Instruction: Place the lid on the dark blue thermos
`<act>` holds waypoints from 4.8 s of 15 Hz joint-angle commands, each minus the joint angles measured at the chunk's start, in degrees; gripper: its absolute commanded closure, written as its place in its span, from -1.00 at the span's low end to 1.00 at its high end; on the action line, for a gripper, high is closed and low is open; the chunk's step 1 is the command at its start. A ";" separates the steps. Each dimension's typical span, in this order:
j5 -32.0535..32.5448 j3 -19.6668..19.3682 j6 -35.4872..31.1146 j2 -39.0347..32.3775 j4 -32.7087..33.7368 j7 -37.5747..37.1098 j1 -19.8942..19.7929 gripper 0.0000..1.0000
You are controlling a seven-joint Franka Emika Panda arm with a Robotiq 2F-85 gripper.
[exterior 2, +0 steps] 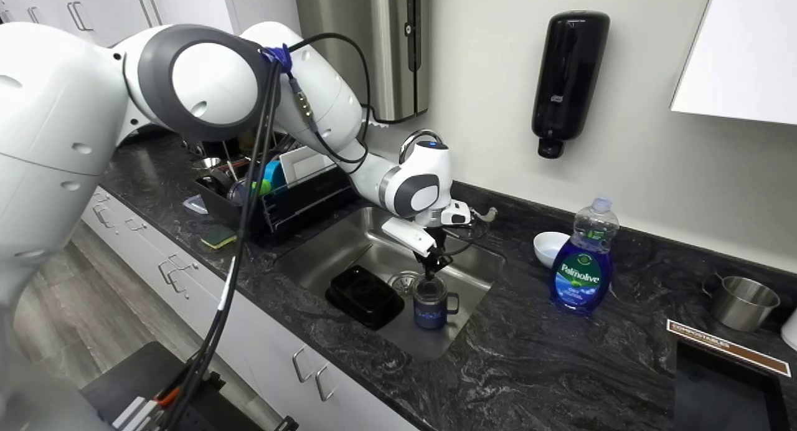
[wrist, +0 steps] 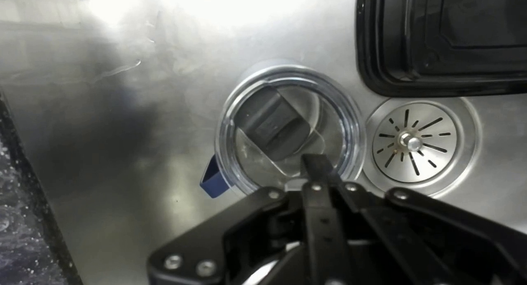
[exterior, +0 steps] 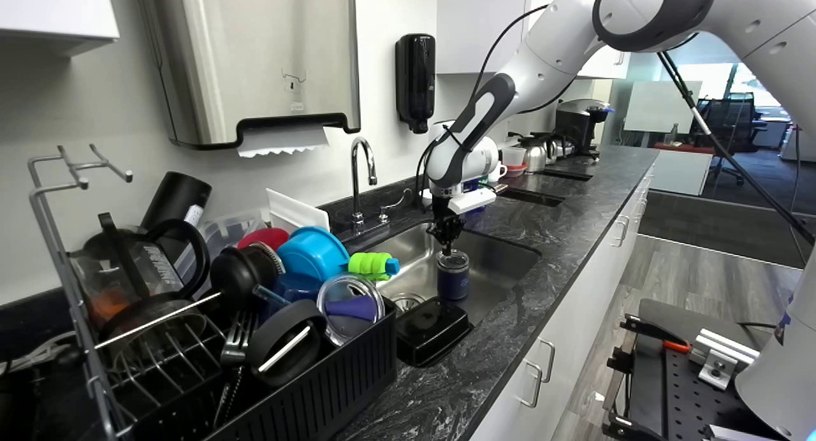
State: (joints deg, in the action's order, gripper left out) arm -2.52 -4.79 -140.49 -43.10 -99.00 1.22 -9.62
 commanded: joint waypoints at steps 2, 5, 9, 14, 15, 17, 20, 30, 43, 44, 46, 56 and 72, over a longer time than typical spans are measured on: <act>0.80 -0.33 -2.17 -1.41 0.50 0.61 0.11 1.00; 0.81 -0.35 -2.89 -1.87 0.57 0.83 0.00 1.00; 0.87 -0.42 -3.12 -2.12 0.67 1.05 -0.06 1.00; 1.02 -0.48 -3.04 -2.77 0.93 1.12 0.08 1.00; 1.03 -0.45 -3.01 -2.85 0.97 1.14 0.08 1.00; 1.06 -0.42 -2.95 -2.97 1.04 1.21 0.12 1.00; 1.20 -0.45 -2.88 -3.26 1.23 1.22 0.23 1.00; 3.54 -1.02 -2.62 -5.64 2.99 0.82 0.89 1.00; 6.41 -1.79 -3.42 -5.35 -0.08 0.61 1.71 1.00; 7.08 -2.06 -3.44 -5.49 -0.27 0.40 2.01 1.00; 8.22 -2.40 -3.59 -5.66 -0.63 0.16 2.46 1.00; 10.40 -3.17 -4.71 -4.29 -2.57 0.23 3.39 1.00; 13.21 -5.70 -17.64 11.40 -24.82 -0.36 5.52 1.00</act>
State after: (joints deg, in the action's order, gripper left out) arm 8.65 -8.82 -154.61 -34.52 -119.82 1.71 -5.80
